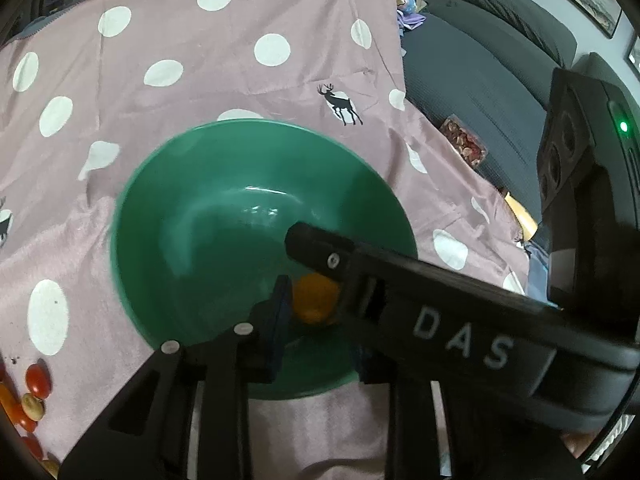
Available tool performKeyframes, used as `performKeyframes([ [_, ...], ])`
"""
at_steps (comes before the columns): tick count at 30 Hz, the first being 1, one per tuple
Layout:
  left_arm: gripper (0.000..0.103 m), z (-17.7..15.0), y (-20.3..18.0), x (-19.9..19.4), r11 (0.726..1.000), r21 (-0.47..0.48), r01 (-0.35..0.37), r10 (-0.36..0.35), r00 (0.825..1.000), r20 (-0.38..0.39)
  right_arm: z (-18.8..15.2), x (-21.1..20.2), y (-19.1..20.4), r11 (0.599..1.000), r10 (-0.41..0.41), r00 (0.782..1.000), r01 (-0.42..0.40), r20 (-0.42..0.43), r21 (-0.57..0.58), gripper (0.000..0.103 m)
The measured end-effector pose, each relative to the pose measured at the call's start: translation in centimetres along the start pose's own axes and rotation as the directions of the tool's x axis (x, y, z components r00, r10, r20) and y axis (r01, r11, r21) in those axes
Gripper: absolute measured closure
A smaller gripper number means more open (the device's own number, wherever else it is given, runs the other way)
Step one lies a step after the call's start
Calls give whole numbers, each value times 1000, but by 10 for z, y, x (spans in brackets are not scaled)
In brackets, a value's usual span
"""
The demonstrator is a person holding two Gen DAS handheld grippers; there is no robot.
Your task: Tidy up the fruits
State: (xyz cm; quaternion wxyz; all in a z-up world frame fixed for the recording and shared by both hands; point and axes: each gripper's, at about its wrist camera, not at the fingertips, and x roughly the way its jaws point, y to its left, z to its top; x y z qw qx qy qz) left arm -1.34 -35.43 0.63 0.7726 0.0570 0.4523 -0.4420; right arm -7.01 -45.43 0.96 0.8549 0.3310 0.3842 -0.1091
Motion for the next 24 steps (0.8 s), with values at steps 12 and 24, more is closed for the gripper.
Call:
performKeyframes([
  [12,45,-26,45,-87,988,-84,-130,139,982,124,3,2,29,992,-96,976,110,193,-65,47],
  [24,19,-111,150,-207,852,-406,-329,426,888,174,-10,41,62,919,-252,938,308,236,-246,47],
])
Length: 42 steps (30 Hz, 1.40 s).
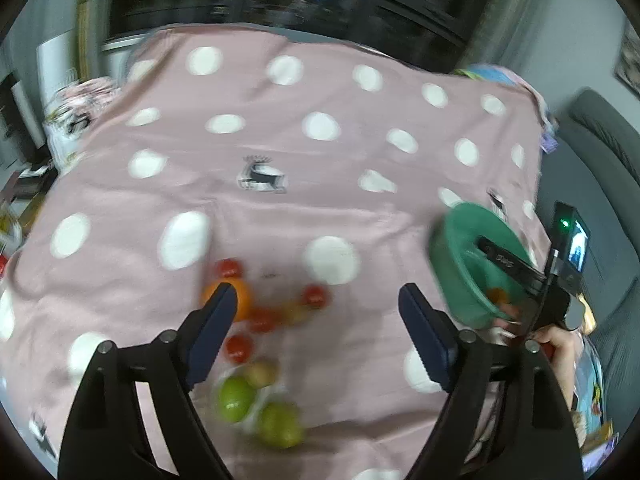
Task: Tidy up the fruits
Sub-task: 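Move the right gripper back to the larger orange among the tomatoes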
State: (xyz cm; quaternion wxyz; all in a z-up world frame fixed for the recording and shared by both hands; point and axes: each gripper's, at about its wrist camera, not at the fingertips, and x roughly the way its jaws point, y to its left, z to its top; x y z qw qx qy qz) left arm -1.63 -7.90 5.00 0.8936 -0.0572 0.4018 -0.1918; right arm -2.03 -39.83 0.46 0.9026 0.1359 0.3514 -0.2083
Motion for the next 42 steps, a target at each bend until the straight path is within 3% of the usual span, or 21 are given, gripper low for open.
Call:
performKeyframes([
  [5,16,-15,47,-14,992,-118,-53,57,998,27,-6,1,7,990,-132,991,132,-3,-49,48],
  [8,16,-18,65,-11,982,-158,-104,106,994,3,-14,-12,1,989,-146,989,145,-36,-34,48],
  [10,16,-18,72,-13,980,-155,-123,125,992,4,-18,-26,-2,995,-100,994,99,-42,-27,48],
  [14,16,-15,90,-17,974,-200,-104,111,994,20,-20,-58,9,994,-90,996,91,16,-59,47],
  [18,14,-13,103,-16,966,-240,-95,100,995,9,-24,-86,43,993,87,996,-86,4,-83,47],
  [20,14,-11,109,-14,962,-259,-84,88,996,5,-30,-87,69,973,206,976,-211,-65,-94,47],
  [21,14,-11,111,-13,960,-268,-81,85,996,3,-35,-84,86,952,280,953,-291,-118,-92,47],
  [23,14,-9,113,-12,960,-265,-88,93,996,6,-44,-73,121,897,410,886,-434,-216,-80,47],
  [25,13,-8,115,-11,957,-268,-108,113,994,3,-58,-57,164,846,474,817,-526,-329,-87,47],
  [26,13,-7,116,-11,956,-268,-116,122,993,5,-63,-51,182,836,472,806,-538,-358,-109,47],
  [29,13,-6,120,-14,954,-274,-125,134,991,12,-76,-31,230,840,411,817,-512,-404,-180,47],
  [32,13,-6,126,-16,951,-286,-121,131,991,16,-81,-13,260,824,416,789,-537,-452,-178,47],
  [33,13,-6,128,-17,949,-291,-121,131,991,18,-82,-8,267,827,407,791,-531,-458,-183,47],
  [36,13,-5,131,-17,947,-296,-128,138,990,15,-86,4,278,855,357,815,-482,-456,-192,47],
  [42,13,-4,127,-15,953,-278,-120,129,992,15,-94,18,279,865,322,810,-462,-490,-195,50],
])
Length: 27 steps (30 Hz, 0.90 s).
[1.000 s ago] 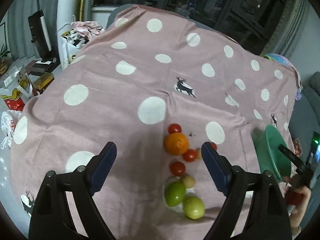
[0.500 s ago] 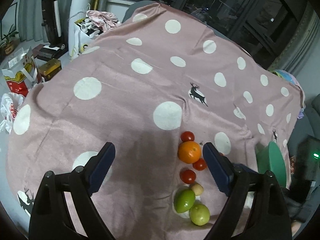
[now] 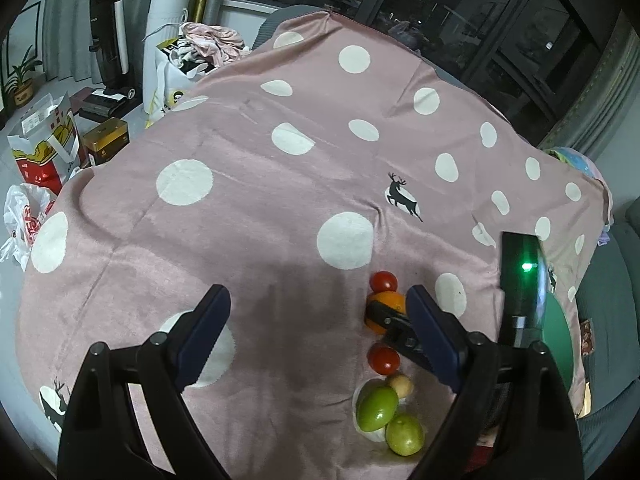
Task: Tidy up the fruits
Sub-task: 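Move the right gripper back to the larger orange among the tomatoes, then close the right gripper around the larger orange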
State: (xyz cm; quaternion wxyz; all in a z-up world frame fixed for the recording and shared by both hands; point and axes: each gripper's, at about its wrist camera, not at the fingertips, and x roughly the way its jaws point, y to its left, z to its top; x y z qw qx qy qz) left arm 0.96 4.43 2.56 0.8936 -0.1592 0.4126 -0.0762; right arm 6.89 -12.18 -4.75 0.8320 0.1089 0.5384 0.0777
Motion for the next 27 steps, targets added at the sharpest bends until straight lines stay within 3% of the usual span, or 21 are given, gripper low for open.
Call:
performKeyframes([
  [1,13,-1,-2,0,1000,8,1,-1,1000,1,-1,1,-1,1000,-3,1000,3,-2,1,54],
  [5,13,-4,-11,1,999,38,-4,3,1000,3,-6,-5,-9,1000,18,999,-19,26,25,55],
  [11,13,-13,-30,5,996,94,12,-12,1000,-6,-25,-52,-39,997,42,995,-48,93,53,55],
  [17,13,-27,-54,16,989,141,45,-39,998,-46,-50,-78,-75,995,12,998,-19,66,103,55],
  [27,15,-50,-82,32,973,223,58,-36,994,-103,-61,-56,-98,987,16,1000,-14,-13,160,55],
])
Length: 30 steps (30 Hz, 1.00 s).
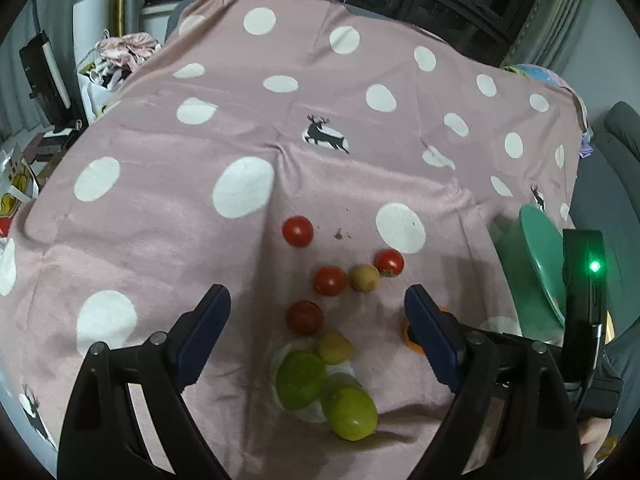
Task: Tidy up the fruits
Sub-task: 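Close the right gripper around the larger orange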
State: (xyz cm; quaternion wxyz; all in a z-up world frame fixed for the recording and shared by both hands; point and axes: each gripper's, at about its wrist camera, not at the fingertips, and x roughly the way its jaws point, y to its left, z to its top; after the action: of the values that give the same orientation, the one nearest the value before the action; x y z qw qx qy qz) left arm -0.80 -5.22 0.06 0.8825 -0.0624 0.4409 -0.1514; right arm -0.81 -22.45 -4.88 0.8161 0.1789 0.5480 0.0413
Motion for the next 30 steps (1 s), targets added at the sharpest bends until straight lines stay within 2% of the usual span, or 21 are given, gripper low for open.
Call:
performKeyframes([
  [4,16,-2,-2,4,1000,-11,24,-24,999,-24,-2,-6,-1,1000,15,1000,-15,18,6,54],
  [8,21,-3,-7,3,998,-16,67,-67,997,-29,-2,-28,-3,999,37,996,-36,86,-4,54],
  [12,27,-8,-17,9,991,-14,131,-132,989,-65,0,-45,-11,997,71,986,-75,148,22,54],
  [16,33,-17,-33,19,985,11,174,-172,979,-111,3,-50,-20,989,118,978,-131,172,66,54],
  [24,40,-33,-60,45,973,44,225,-212,956,-204,3,-34,-27,976,170,978,-184,123,114,54],
  [30,44,-38,-66,57,974,53,222,-204,950,-237,2,-21,-29,970,191,978,-201,80,138,54],
])
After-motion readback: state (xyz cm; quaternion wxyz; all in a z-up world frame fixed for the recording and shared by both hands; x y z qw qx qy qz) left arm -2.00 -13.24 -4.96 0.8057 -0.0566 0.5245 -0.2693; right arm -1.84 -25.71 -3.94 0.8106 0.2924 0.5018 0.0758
